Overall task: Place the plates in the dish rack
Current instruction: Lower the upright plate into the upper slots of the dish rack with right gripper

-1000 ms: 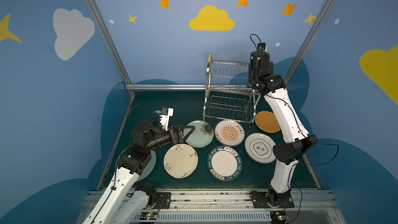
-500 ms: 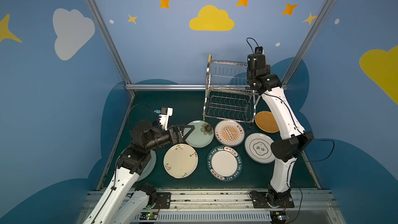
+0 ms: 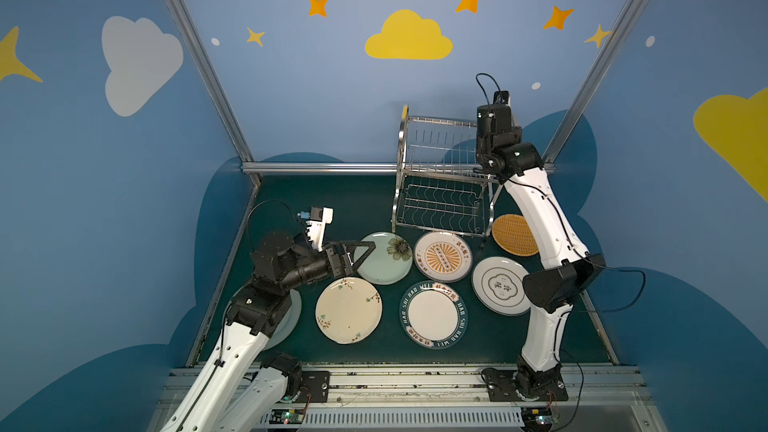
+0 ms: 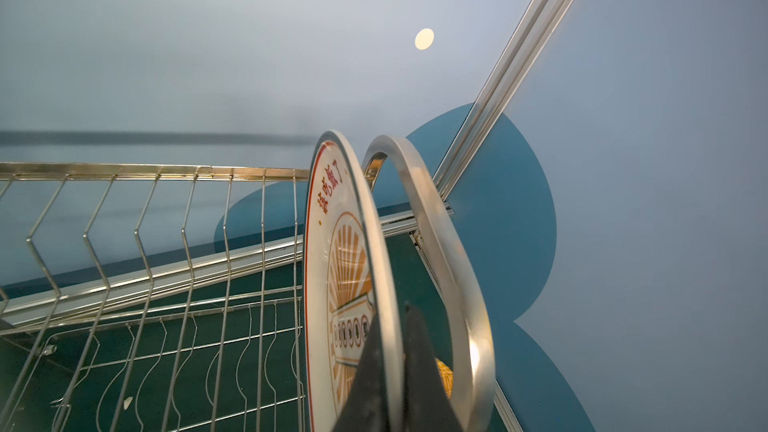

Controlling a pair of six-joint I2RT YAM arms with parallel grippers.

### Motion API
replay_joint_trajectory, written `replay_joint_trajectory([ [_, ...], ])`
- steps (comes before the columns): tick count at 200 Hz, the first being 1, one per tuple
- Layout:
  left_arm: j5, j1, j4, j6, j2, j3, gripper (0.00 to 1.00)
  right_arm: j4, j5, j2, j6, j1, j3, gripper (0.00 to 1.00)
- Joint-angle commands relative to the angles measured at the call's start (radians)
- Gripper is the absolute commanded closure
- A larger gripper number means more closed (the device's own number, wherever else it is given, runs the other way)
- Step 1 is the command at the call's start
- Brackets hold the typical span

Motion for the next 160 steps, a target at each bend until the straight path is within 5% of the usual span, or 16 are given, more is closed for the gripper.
replay_joint_trajectory([
  [1, 0.014, 0.006, 0.033, -0.001, -0.005, -0.008, 0.00, -0.023, -0.003, -0.023, 0.021, -0.010, -0.021, 0.89],
  [45, 0.015, 0.010, 0.033, -0.002, -0.007, -0.009, 0.00, -0.021, -0.002, -0.043, 0.013, -0.010, -0.021, 0.69],
  [160, 0.018, 0.021, 0.036, -0.010, -0.008, -0.008, 0.00, 0.009, -0.023, -0.093, -0.036, -0.006, -0.019, 0.43],
])
